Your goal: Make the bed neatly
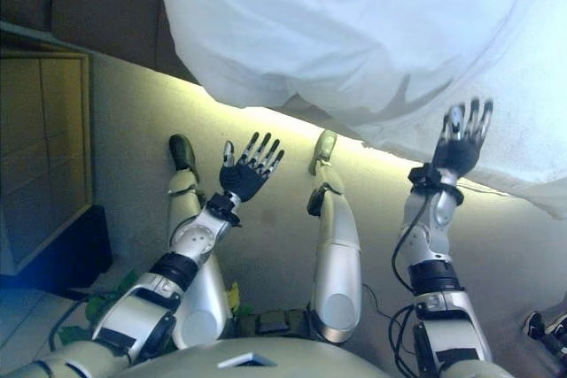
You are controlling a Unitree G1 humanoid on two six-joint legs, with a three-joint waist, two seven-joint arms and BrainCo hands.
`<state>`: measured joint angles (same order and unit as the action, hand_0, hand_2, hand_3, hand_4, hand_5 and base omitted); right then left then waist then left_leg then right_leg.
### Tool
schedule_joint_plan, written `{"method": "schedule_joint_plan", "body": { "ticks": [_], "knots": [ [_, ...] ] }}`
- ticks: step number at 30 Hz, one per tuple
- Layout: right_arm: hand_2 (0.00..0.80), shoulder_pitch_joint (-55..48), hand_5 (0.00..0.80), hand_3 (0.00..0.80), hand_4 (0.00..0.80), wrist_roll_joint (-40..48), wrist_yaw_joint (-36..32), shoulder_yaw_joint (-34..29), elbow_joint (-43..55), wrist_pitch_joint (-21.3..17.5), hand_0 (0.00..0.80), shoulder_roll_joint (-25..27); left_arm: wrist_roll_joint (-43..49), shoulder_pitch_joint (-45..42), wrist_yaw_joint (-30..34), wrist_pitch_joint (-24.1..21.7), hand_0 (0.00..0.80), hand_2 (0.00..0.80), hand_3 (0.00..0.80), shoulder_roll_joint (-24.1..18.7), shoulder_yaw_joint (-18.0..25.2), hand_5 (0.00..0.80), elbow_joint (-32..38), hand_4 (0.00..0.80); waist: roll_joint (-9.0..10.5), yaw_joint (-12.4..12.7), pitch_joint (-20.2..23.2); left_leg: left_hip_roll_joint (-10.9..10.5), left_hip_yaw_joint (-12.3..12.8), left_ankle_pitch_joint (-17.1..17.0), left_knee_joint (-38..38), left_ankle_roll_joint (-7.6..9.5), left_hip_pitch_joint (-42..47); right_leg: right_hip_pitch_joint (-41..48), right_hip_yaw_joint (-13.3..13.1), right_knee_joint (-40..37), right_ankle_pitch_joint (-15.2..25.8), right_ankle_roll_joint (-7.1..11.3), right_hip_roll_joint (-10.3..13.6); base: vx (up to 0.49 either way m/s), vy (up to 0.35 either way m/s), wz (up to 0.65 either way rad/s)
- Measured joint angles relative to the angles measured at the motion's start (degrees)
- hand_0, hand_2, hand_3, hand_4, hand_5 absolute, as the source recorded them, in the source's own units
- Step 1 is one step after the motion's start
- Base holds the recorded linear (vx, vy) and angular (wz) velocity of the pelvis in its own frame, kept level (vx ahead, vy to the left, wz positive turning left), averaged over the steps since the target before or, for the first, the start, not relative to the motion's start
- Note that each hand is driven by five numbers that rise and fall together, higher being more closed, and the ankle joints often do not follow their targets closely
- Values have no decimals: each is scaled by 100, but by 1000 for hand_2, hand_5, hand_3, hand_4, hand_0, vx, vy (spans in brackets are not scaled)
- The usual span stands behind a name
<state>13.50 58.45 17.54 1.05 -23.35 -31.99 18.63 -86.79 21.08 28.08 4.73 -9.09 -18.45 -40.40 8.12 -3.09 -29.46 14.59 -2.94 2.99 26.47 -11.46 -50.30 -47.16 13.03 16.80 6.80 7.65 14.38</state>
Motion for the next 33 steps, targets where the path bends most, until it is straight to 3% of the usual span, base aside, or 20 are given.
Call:
{"method": "schedule_joint_plan", "body": {
  "ticks": [5, 13, 22, 33],
  "knots": [
    [0, 14, 0, 0, 0, 824, -52, -239, -784, -364, 0, 37, -25, 96, 121, 41, 0, 0, 0, -11, -30, 0, 1, 0, 1, -36, 0, -27, 16, 71, 237, 91, -260, -319, -92, 284, -64, -6, 48, -24, 16, -3],
    [0, 33, 0, 0, 0, 1874, -1054, -322, -1324, -442, 0, 279, -289, 488, 119, 121, 0, 0, 0, -101, -89, 0, -6, 0, 5, -75, 2, -45, 24, 217, 651, 139, -585, -616, -250, 481, -130, 16, 67, 4, -13, -4],
    [0, 310, 0, 0, 0, 2228, -1446, -349, -1402, -707, 0, 348, -210, 859, 79, 85, 0, 0, 0, -103, -304, 0, -1, 0, 15, -232, 0, -56, 42, 223, 667, 140, -751, -807, -308, 523, -86, 33, 63, 5, -20, 0],
    [0, 518, 0, 0, 0, 2560, -1953, -489, -1622, -756, 0, 723, -155, 1471, -180, -290, 0, 0, 0, -120, -417, 0, 102, 0, 106, -404, 4, 47, 100, 316, 860, 139, -862, -959, -407, 620, -98, -10, -18, -6, -6, -6]
  ]
}}
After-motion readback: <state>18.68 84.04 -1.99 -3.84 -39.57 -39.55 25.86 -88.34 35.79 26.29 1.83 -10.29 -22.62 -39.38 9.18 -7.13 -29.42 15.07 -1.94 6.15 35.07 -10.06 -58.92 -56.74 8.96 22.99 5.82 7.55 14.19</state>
